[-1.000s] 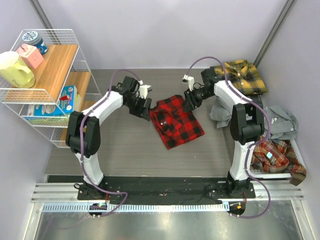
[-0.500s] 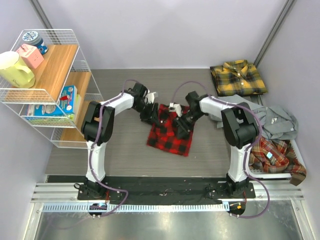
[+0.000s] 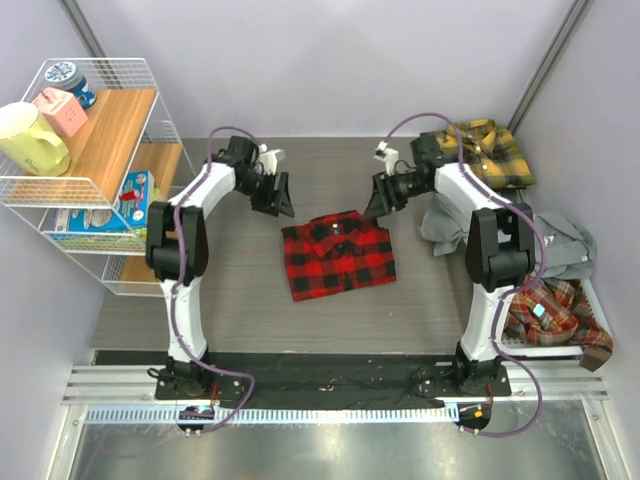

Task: Fold and stack the long sleeve shirts
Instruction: Fold the shirt

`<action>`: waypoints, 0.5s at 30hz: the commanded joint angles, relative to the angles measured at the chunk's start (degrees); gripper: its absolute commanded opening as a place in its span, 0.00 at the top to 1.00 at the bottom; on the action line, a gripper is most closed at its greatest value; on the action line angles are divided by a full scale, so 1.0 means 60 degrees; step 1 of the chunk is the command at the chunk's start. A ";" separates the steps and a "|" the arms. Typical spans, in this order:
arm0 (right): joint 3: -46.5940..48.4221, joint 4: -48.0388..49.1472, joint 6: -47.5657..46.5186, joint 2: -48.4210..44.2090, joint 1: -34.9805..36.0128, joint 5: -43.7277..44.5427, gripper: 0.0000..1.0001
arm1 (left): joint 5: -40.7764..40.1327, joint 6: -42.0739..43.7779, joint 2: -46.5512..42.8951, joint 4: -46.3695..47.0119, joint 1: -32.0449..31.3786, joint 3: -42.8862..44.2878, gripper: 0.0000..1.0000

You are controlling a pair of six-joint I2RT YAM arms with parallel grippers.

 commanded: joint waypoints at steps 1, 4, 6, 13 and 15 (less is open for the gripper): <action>0.0626 -0.0763 -0.0412 0.0109 -0.0505 0.1367 0.42 | 0.0609 0.0677 -0.1966 -0.0679 -0.0349 -0.1523 0.36; 0.0889 -0.0924 -0.0954 0.0489 -0.0521 0.2305 0.38 | 0.0317 0.0867 -0.2172 -0.0840 -0.0335 -0.2096 0.35; 0.1080 -0.0924 -0.1086 0.0724 -0.0521 0.2658 0.36 | 0.0228 0.1086 -0.2143 -0.1016 -0.0349 -0.2272 0.36; 0.2063 -0.1890 -0.2066 0.1911 -0.0536 0.2908 0.35 | -0.0021 0.1058 -0.1777 -0.1236 -0.0349 -0.2258 0.39; 0.2062 -0.2153 -0.2272 0.2014 -0.0536 0.2893 0.36 | 0.0037 0.1000 -0.1689 -0.1207 -0.0364 -0.2273 0.40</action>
